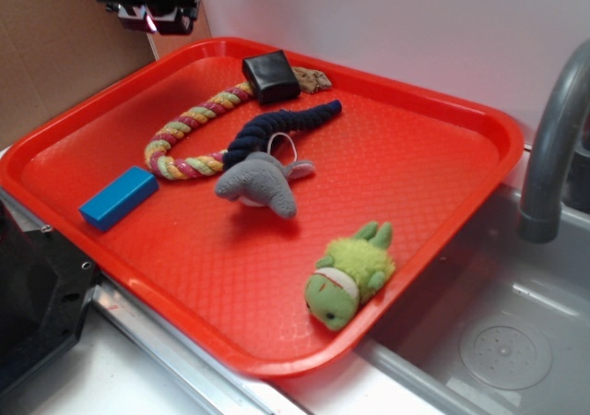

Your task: Grab the yellow duck.

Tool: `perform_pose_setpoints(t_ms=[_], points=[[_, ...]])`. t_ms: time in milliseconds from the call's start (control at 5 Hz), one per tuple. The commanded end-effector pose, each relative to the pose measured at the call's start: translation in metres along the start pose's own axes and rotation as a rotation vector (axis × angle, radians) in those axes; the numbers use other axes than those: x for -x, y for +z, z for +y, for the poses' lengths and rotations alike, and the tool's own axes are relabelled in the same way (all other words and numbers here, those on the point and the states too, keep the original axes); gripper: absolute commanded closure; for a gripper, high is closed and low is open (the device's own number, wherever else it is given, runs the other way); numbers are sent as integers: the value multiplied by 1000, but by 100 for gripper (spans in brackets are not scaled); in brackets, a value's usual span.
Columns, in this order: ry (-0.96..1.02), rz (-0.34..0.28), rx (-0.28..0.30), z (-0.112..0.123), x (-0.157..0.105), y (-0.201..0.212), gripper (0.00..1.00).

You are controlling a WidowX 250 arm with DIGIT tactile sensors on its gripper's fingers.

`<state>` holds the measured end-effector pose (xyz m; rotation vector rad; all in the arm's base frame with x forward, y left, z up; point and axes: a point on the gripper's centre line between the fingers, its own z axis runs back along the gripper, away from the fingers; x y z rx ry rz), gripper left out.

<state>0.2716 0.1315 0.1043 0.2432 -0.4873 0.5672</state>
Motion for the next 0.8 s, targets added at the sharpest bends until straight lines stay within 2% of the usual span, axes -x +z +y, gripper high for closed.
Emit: perform_pose_setpoints(t_ms=[0, 200, 400, 600], points=[[12, 299, 37, -26, 14, 77, 100], [10, 446, 45, -32, 29, 102, 100], [-32, 496, 132, -10, 60, 139, 100], [-113, 547, 211, -2, 50, 149, 100]])
